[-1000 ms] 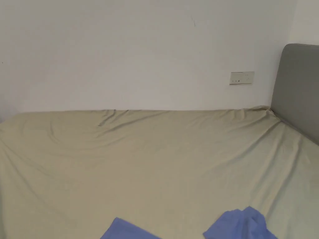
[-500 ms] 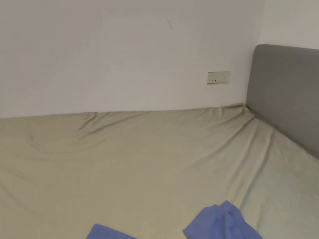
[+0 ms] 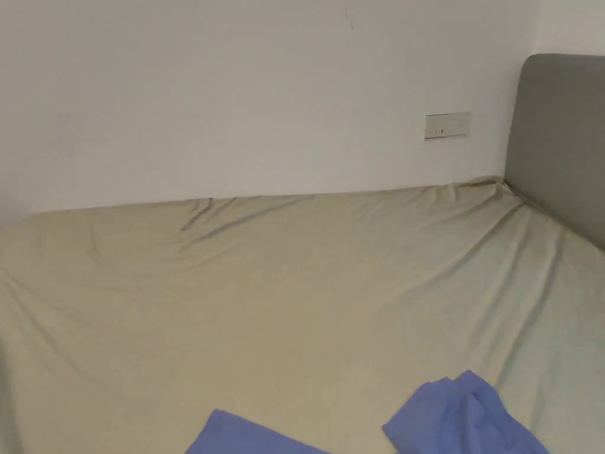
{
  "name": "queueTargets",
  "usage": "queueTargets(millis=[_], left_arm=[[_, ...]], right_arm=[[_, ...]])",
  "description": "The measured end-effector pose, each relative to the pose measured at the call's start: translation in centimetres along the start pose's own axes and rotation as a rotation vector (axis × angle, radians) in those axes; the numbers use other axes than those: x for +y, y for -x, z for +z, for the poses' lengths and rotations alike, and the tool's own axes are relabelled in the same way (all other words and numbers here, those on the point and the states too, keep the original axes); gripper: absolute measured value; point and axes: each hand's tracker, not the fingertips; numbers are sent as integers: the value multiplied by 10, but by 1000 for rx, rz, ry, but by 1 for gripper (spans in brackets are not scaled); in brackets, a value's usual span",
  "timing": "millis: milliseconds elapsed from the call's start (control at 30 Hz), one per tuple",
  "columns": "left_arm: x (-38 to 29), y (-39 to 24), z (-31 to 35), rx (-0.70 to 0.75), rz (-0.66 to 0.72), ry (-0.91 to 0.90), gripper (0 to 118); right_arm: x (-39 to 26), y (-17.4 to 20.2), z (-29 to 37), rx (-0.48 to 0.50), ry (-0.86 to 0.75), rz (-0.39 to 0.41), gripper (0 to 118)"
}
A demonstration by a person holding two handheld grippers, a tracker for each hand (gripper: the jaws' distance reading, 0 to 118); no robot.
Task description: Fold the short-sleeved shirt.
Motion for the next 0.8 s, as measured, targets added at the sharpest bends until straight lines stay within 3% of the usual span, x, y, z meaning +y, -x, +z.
queueTargets(millis=[200,333,367,400,433,500,600,667,700,733,767,800], left_arm=[[63,-16,-134,51,-132,114,0],[79,-25,-199,37,-146,208,3],[81,-25,-216,65,-170,232,32],[80,-24,-231,78,-198,275,82],[77,-23,-246,109,-218,324,118],[72,-19,-273,94,-213,382,107],[56,-17,-299,185,-186,400,111],[38,-14,-303,178,-153,514,99],[30,-21,-299,199,-197,498,79],[30,-31,-288,236,-320,401,32],[27,-35,-277,228,-366,395,1],[27,-32,-271,136,-324,405,1]], right_arm=[[-4,19,-22,12,34,70,0],[-6,23,-31,9,54,72,0],[-6,23,-33,12,62,76,0],[-6,27,-36,9,66,83,0],[-7,28,-38,4,68,87,0],[-8,28,-43,3,87,89,0],[-13,30,-48,0,111,94,0],[-13,22,-52,-8,124,83,0],[-15,21,-53,-9,129,79,0],[-16,20,-53,-11,133,76,0],[-17,20,-54,-15,139,74,0],[-15,22,-55,-15,146,75,0]])
